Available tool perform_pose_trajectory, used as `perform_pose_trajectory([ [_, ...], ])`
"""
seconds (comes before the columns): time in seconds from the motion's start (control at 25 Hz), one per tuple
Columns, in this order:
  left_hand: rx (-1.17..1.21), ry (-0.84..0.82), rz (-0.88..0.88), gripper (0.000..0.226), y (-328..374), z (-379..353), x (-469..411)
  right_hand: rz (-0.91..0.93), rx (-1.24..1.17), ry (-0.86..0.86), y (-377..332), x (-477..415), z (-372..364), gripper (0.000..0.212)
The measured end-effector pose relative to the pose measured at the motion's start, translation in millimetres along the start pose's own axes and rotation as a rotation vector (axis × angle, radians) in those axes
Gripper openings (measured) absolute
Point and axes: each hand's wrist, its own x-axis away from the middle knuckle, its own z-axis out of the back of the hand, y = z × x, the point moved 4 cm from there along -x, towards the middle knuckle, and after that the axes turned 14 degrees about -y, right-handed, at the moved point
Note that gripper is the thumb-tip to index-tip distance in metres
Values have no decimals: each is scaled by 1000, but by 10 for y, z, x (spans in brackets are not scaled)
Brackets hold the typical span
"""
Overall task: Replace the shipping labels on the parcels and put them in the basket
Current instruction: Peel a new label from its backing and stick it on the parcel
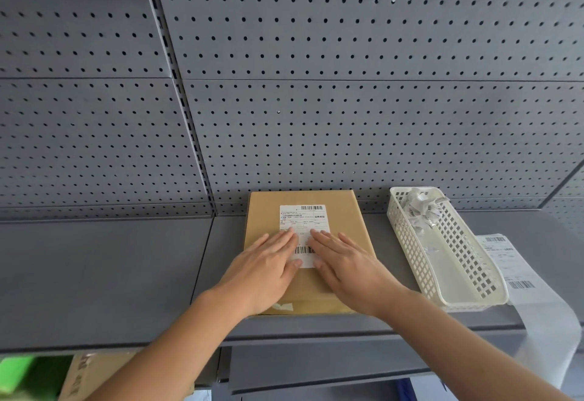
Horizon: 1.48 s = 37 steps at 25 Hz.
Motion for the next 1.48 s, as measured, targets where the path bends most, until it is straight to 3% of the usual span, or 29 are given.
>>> perform_pose_trajectory([
  [0.72,-38,-45,72,63,-120,-78,168,-113,7,-26,180,214,-20,54],
  [1.16,-64,-57,-12,85,202,-137,316,16,58,17,-228,219,-170,54],
  [1.48,-61,-77,50,76,41,-152,419,-63,66,28,32,402,-115,55],
])
